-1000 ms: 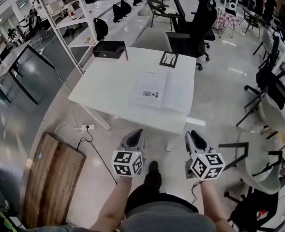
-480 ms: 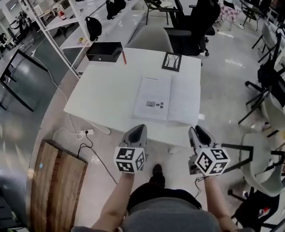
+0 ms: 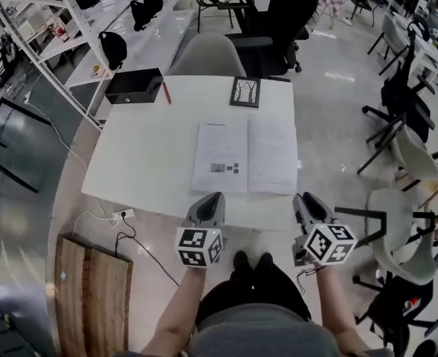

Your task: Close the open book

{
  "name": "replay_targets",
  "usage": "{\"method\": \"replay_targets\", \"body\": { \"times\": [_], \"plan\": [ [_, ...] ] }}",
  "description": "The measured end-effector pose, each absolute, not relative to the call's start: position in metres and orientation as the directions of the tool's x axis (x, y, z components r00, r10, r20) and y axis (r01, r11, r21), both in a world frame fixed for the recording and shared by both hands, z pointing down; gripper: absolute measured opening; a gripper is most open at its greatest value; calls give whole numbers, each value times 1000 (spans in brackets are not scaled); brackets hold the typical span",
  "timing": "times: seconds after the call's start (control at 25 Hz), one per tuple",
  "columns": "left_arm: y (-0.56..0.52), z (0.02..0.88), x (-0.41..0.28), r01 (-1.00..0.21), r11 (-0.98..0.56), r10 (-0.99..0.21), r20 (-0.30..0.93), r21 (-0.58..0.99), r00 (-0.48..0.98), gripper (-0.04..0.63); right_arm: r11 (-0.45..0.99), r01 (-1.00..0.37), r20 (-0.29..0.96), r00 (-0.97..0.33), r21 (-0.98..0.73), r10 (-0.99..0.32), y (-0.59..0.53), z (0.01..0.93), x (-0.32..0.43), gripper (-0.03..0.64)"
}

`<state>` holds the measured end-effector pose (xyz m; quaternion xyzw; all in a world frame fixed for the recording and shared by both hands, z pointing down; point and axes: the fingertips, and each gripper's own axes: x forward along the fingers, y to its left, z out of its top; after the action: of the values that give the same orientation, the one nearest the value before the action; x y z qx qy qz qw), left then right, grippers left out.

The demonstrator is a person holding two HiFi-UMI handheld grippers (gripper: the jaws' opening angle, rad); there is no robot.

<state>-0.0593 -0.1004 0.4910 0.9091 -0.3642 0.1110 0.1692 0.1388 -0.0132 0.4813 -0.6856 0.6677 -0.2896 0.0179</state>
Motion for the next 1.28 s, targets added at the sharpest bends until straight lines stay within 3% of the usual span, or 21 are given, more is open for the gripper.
{"method": "replay_targets", "body": {
  "times": [0.44, 1.28],
  "plan": [
    [-120, 502, -9, -650, -729, -560, 360, 214, 746, 8, -187, -852, 418, -41, -489, -907, -18, 510, 181, 133],
    [-147, 535, 51, -663, -723, -527, 467, 194, 710, 8, -178, -775, 513, -211, -606, -832, -58, 573, 212, 161]
  ]
}}
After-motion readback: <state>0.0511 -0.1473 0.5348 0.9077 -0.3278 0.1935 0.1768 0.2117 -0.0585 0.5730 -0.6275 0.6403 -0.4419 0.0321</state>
